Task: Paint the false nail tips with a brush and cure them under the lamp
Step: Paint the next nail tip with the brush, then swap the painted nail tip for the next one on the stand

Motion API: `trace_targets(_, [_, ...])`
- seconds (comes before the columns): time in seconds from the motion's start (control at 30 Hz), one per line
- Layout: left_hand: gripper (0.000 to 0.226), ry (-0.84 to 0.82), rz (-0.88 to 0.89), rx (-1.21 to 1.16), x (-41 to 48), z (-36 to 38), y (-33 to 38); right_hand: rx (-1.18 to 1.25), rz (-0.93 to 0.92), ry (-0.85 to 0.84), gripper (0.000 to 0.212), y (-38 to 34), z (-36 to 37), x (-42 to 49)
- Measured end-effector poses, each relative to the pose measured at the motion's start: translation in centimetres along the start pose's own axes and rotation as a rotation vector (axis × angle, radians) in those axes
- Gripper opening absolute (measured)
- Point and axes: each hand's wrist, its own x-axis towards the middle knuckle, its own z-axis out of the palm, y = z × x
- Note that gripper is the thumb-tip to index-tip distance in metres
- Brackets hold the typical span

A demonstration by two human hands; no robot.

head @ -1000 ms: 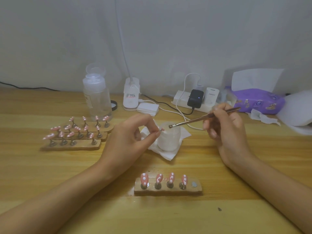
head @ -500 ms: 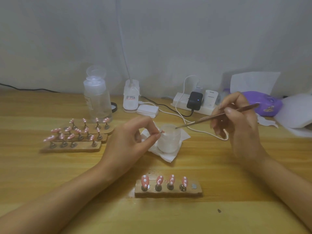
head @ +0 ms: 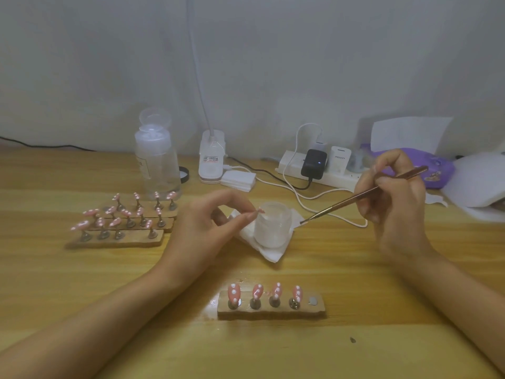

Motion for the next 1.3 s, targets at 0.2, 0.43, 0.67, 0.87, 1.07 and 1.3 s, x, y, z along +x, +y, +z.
trace_targets(0.2, [0.005,0.101,-0.081,-0.334,0.5,-0.7,2.4,0.244,0.321,0.206,0.024,1.7,-0.2,-0.1])
trace_targets(0.43, [0.005,-0.31,0.09,-0.244,-1.2,1.1,7.9,0.295,0.432,0.267,0.023,2.1,-0.1,0.4])
trace_targets(0.67, [0.01,-0.42,0.221,0.429,-3.5,4.4,8.0,0.246,0.417,0.218,0.023,2.3,0.2,0.4])
trace_targets(0.87, [0.008,-0.375,0.181,0.511,-3.5,4.7,7.3,0.205,0.41,0.197,0.023,2.3,0.3,0.3])
trace_targets(1.07, [0.028,-0.388,0.199,0.67,-3.6,4.3,7.3,0.192,0.42,0.188,0.023,2.3,0.2,0.2])
trace_targets(1.3, [0.064,-0.651,0.244,0.659,-1.2,-2.2,5.2,0.211,0.44,0.219,0.023,2.2,0.2,0.2])
